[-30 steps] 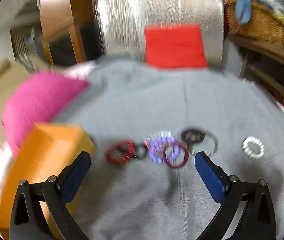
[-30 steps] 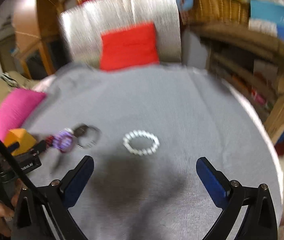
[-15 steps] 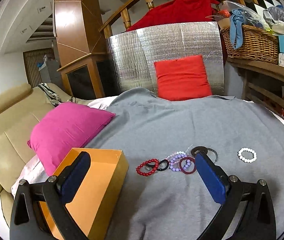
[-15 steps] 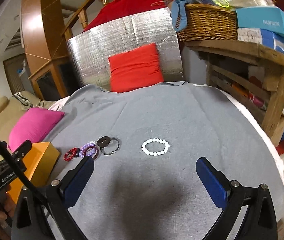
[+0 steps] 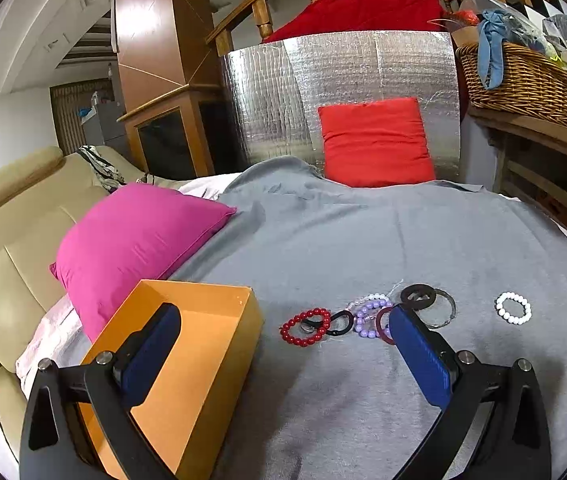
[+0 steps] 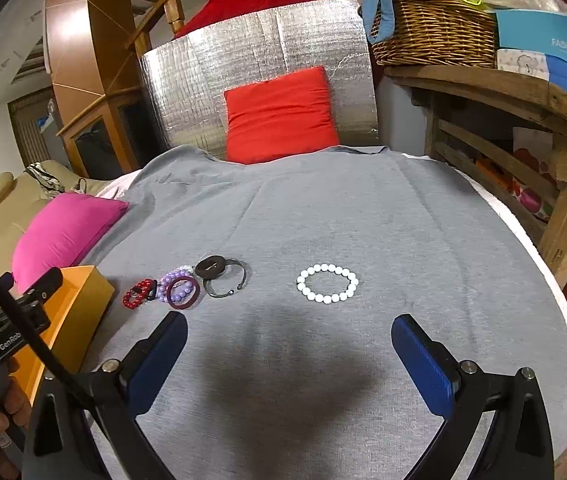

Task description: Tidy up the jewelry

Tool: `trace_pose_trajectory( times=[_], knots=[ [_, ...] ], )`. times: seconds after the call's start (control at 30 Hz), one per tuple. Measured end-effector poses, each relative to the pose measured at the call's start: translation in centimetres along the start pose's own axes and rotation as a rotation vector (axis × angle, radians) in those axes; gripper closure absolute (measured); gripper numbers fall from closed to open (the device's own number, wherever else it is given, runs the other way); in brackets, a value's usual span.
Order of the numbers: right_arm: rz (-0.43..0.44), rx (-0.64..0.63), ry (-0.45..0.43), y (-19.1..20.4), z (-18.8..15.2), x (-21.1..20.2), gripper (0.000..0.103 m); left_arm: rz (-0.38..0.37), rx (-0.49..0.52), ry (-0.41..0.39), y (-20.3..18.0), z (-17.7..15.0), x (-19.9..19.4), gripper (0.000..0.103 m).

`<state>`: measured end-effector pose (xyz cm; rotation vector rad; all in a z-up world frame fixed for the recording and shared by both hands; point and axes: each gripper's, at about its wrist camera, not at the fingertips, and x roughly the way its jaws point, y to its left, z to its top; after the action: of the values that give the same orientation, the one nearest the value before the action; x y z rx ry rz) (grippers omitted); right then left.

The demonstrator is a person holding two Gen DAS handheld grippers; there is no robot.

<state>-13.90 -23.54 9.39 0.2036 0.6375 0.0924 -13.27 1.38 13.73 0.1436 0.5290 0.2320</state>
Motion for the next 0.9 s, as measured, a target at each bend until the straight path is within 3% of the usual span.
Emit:
trace_pose_trajectory(
  times=[0.9],
  knots=[
    [0.011, 0.002, 0.031, -0.4, 0.1, 0.6, 0.0, -0.017, 0.004, 0.019, -2.0, 0.0, 0.7, 0.0]
  ],
)
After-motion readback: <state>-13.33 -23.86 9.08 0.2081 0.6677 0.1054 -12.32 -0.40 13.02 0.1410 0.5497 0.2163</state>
